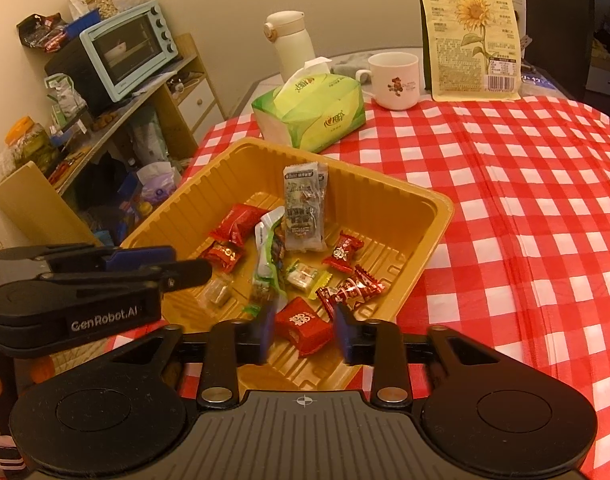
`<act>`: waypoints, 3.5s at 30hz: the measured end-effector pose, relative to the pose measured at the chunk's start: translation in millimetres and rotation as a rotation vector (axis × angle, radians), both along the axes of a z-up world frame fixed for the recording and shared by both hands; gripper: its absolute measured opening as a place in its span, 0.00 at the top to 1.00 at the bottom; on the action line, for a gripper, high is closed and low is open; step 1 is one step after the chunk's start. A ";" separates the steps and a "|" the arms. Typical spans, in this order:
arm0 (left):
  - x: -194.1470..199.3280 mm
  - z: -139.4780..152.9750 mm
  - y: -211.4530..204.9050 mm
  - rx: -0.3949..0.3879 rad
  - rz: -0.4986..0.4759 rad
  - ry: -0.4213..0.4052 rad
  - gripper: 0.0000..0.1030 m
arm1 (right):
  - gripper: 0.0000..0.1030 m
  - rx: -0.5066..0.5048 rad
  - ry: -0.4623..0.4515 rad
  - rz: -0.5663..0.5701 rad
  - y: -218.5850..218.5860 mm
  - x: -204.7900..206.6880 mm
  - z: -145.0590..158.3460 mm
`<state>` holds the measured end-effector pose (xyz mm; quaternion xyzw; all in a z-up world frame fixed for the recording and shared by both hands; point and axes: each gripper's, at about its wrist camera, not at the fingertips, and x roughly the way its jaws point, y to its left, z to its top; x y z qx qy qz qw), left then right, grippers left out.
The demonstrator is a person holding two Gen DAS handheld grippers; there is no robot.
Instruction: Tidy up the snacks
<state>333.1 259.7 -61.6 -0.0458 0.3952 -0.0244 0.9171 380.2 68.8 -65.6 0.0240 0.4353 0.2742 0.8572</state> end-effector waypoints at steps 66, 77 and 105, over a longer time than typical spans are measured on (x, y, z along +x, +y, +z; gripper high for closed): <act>-337.7 65.2 -193.2 0.055 0.079 0.035 0.29 | 0.12 0.030 -0.033 -0.058 -207.2 -319.9 45.4; -347.5 73.0 -206.0 0.052 0.058 0.011 0.29 | 0.12 0.029 -0.040 -0.068 -217.0 -326.3 46.7; -341.0 74.8 -210.3 0.056 0.052 0.006 0.29 | 0.12 0.030 -0.038 -0.074 -218.9 -322.4 46.8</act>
